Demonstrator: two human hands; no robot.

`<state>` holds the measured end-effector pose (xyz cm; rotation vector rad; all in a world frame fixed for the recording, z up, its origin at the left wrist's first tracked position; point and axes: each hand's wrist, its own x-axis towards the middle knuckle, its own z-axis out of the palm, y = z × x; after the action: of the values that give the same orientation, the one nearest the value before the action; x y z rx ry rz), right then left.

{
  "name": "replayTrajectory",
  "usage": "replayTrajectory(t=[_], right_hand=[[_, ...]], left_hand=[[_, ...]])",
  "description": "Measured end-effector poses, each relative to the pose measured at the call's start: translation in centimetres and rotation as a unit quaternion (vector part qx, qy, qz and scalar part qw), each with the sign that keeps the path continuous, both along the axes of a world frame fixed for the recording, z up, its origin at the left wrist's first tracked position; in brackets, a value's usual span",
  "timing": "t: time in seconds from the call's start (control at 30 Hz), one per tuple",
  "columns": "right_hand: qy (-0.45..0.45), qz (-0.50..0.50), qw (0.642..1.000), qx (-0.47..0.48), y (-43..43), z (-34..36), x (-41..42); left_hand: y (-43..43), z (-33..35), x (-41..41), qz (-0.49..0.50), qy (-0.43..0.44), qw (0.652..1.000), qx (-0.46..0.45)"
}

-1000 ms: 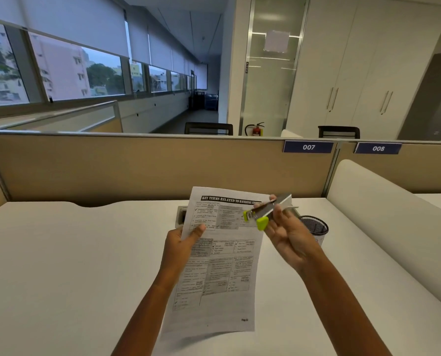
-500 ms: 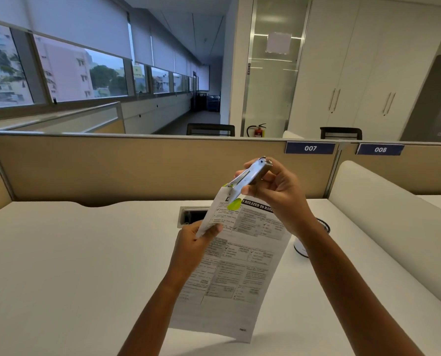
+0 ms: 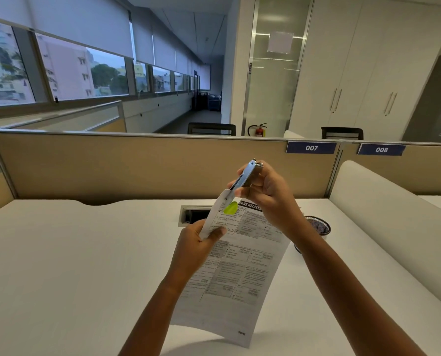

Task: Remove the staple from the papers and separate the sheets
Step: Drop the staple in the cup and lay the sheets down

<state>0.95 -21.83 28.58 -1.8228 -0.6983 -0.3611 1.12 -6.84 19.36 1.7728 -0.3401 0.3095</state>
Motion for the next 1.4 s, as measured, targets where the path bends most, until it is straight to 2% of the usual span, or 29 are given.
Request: replayTrajectory(t=[0.27,0.47,0.6,0.73,0.87,0.97,1.07,1.17,1.27,1.4], right_hand=[[-0.018,-0.021,0.999,0.027,0.8,-0.9,0.2],[-0.032,-0.041,0.997,0.050,1.2,-1.4,0.3],[-0.054,-0.050,0.997,0.037,1.8,-1.6,0.6],[-0.040,-0.014,0.999,0.011,1.3,-1.8,1.0],[-0.049,-0.034,0.994,0.093,0.4,-2.8,1.2],[-0.054,-0.129,0.980,0.140,-1.2,-4.2,1.6],[-0.029,-0.264,0.961,0.083,-3.6,-7.3,2.5],[0.046,-0.354,0.932,-0.060,-6.1,-12.5,3.8],[0.152,-0.406,0.869,-0.239,-8.0,-17.8,4.0],[0.231,-0.418,0.802,-0.359,-9.2,-22.3,2.5]], left_hand=[[-0.9,2.6,0.2,0.059,-0.141,0.988,0.008],[-1.6,2.2,0.4,0.153,-0.248,0.955,0.048],[-2.0,1.7,0.4,0.169,-0.231,0.958,0.003],[-1.5,1.8,0.5,0.081,-0.167,0.982,-0.012],[-1.0,0.9,1.2,0.096,-0.098,0.990,-0.016],[-0.4,-0.1,1.8,0.145,-0.073,0.986,-0.038],[0.2,-0.8,1.9,0.171,-0.043,0.981,-0.085],[0.8,-1.1,1.9,0.197,-0.013,0.973,-0.117],[1.3,-1.3,2.1,0.216,-0.006,0.968,-0.125],[1.7,-1.6,2.2,0.221,0.005,0.966,-0.136]])
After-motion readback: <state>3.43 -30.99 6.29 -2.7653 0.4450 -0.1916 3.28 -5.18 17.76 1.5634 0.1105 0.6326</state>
